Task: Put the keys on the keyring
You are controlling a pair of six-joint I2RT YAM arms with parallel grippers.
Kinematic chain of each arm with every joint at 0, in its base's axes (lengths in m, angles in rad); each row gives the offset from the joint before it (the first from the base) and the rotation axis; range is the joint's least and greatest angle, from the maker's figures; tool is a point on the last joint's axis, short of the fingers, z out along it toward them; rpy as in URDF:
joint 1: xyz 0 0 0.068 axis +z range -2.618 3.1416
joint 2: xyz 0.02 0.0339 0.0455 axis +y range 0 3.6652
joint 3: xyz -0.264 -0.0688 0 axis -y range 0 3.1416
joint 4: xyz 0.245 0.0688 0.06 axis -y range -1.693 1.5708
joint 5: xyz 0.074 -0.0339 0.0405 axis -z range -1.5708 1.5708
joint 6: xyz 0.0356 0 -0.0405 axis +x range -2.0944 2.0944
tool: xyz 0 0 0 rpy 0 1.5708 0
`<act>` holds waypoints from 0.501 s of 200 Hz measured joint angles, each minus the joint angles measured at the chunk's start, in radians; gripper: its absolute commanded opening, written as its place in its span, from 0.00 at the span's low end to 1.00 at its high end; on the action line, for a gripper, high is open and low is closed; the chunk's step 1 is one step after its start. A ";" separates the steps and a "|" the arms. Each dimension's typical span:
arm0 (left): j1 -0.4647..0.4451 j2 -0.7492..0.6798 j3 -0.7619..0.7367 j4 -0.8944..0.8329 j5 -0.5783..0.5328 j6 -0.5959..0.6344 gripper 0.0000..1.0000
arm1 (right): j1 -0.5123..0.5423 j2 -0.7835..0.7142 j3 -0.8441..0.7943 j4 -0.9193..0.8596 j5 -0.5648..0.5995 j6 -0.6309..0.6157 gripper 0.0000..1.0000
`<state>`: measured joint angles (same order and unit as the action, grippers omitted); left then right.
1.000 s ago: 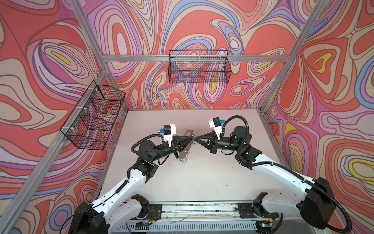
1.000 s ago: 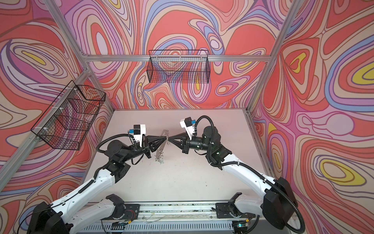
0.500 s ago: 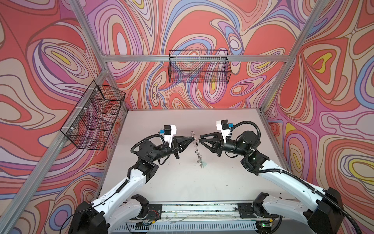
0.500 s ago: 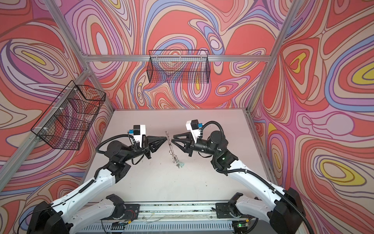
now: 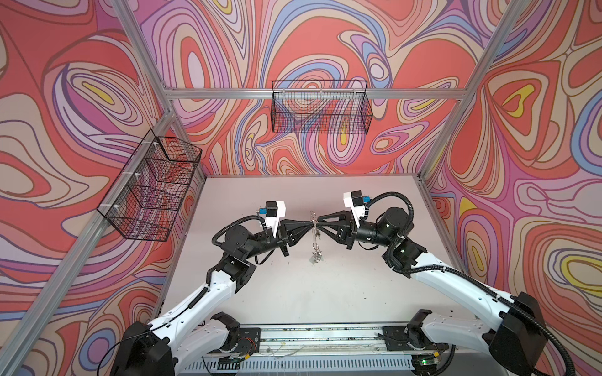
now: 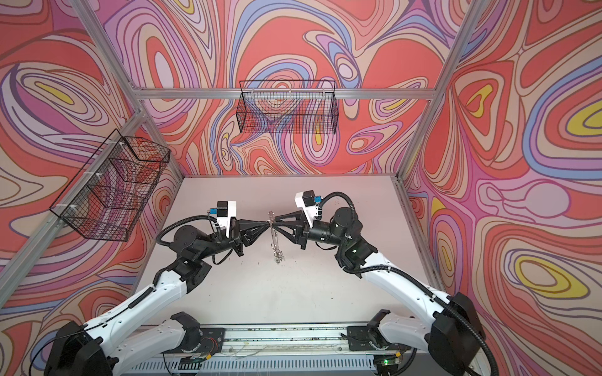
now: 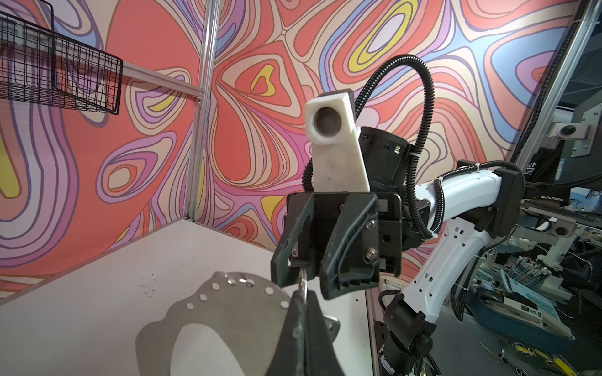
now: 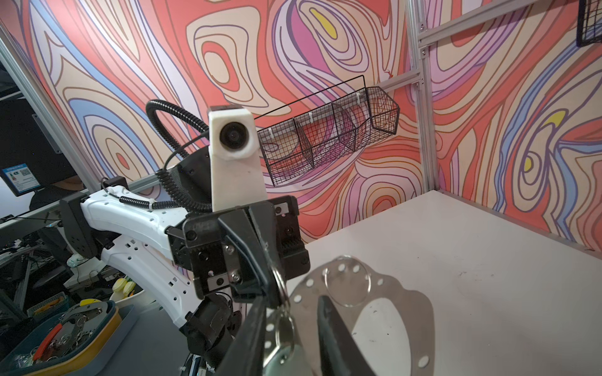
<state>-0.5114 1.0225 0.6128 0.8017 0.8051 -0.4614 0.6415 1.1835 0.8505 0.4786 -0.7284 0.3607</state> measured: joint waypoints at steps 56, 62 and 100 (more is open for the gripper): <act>0.000 0.004 0.000 0.003 0.005 -0.004 0.00 | 0.000 0.029 0.017 0.001 -0.025 0.004 0.20; 0.000 0.004 0.000 0.003 0.005 -0.004 0.00 | 0.000 0.030 0.017 0.001 -0.026 0.004 0.18; 0.000 0.003 0.000 0.002 -0.002 -0.005 0.00 | 0.000 0.032 0.017 0.001 -0.040 0.002 0.00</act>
<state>-0.5114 1.0252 0.6132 0.8032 0.8036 -0.4667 0.6415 1.2156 0.8673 0.4793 -0.7689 0.3626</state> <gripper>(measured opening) 0.048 0.044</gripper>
